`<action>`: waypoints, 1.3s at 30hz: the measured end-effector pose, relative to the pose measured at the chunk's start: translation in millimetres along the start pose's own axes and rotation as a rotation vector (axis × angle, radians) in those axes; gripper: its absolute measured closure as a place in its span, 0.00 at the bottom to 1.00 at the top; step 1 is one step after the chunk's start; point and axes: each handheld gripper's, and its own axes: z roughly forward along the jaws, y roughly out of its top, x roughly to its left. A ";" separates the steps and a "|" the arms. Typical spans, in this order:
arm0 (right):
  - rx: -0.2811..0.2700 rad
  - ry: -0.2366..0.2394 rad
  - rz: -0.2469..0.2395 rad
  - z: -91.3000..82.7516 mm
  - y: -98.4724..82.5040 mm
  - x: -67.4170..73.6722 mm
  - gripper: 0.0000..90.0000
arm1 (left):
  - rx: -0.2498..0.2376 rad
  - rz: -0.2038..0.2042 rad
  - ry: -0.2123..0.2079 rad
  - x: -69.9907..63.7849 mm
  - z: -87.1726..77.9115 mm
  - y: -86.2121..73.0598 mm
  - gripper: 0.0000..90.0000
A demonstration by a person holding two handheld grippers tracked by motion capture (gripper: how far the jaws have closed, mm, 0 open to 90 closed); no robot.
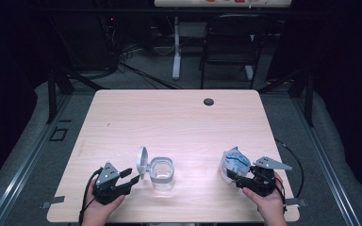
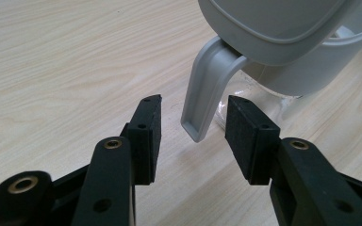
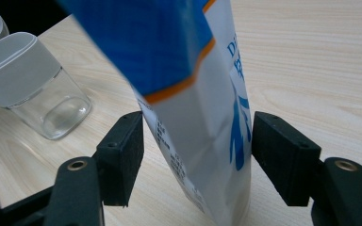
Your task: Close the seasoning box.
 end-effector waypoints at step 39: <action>0.084 0.016 0.068 22.6 -24.3 -11.5 0.39 | -0.007 0.002 0.008 2.0 -2.1 -0.7 0.62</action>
